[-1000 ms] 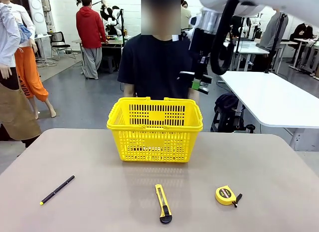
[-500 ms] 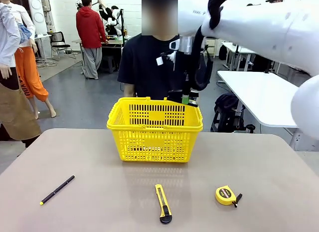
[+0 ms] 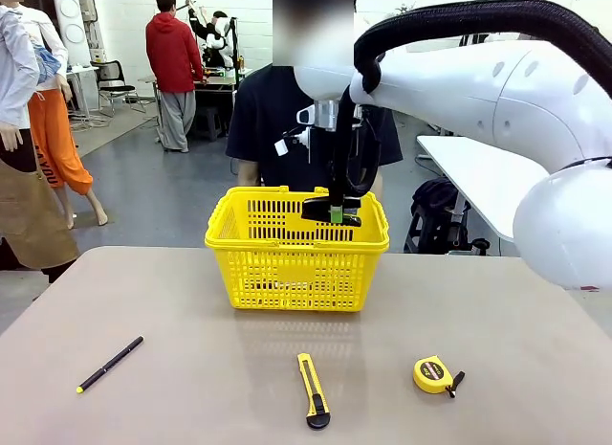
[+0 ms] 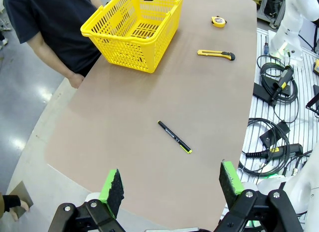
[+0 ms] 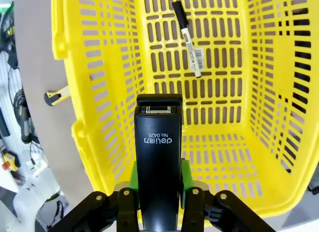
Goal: Place the items the person wants into the basket.
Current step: Pick up the item the person points to and place it in the Market Basket.
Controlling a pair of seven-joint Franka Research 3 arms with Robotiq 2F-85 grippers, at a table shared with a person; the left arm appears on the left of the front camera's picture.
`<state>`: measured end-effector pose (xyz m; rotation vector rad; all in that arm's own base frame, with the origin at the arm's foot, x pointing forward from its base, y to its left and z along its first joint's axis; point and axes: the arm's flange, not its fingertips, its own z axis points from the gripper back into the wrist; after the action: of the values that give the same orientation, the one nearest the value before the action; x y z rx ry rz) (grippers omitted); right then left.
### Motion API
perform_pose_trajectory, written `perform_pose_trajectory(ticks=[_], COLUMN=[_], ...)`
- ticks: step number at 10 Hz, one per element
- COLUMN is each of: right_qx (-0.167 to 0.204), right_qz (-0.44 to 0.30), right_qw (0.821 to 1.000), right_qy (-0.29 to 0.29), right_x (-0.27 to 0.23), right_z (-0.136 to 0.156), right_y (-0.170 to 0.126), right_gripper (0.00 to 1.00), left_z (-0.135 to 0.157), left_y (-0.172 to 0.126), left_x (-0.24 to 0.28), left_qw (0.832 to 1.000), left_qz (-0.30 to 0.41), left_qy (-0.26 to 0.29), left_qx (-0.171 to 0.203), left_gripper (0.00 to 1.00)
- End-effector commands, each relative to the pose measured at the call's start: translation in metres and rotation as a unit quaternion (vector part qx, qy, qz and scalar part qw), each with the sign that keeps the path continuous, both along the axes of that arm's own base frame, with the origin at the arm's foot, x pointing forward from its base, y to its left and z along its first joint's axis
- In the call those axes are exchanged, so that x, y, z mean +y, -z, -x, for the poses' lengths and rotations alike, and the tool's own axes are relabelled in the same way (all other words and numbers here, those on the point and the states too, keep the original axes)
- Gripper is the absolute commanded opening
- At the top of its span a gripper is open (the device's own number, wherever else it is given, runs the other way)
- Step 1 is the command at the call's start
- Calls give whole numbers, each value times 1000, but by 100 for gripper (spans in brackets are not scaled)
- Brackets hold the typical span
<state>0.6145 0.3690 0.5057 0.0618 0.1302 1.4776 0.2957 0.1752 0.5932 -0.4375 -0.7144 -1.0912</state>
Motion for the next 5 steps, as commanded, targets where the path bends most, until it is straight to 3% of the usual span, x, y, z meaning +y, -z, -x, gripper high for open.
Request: perform_pose_trajectory(ticks=[1, 5], right_qx=[-11, 5], right_qz=[4, 12], right_qw=[1000, 1000], right_qy=[-16, -21], right_x=[3, 3], right_z=[-6, -9], right_y=[9, 41], right_gripper=[36, 36], left_z=[1, 1], left_y=[0, 0], left_x=[1, 1], left_qw=[1000, 1000], left_qz=[9, 9], left_qy=[8, 8], left_qx=[-9, -9], left_gripper=[100, 100])
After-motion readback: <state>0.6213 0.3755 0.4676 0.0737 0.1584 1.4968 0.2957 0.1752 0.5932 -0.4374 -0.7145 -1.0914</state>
